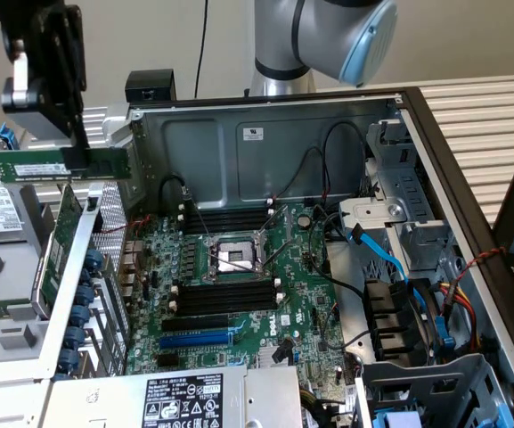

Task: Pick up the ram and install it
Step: 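Pick up the ram and move it above insertion slot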

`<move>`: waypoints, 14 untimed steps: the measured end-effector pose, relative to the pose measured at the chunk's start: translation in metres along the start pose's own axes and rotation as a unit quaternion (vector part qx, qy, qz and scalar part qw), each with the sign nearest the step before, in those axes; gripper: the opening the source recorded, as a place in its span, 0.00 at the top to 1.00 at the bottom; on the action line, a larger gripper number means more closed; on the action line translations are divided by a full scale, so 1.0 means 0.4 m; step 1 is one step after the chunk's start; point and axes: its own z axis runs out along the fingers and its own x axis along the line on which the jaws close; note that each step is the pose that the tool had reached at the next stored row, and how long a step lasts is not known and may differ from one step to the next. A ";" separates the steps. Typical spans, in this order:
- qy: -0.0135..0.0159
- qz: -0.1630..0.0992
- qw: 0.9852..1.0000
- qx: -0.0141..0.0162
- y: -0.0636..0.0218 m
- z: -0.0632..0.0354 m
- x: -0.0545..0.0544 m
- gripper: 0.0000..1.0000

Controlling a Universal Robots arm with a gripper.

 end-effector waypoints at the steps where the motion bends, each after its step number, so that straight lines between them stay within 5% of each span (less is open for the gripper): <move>1: 0.000 0.000 1.000 0.000 -0.011 0.000 0.000 0.86; 14: 0.002 0.000 1.000 -0.002 -0.159 -0.003 -0.007 0.86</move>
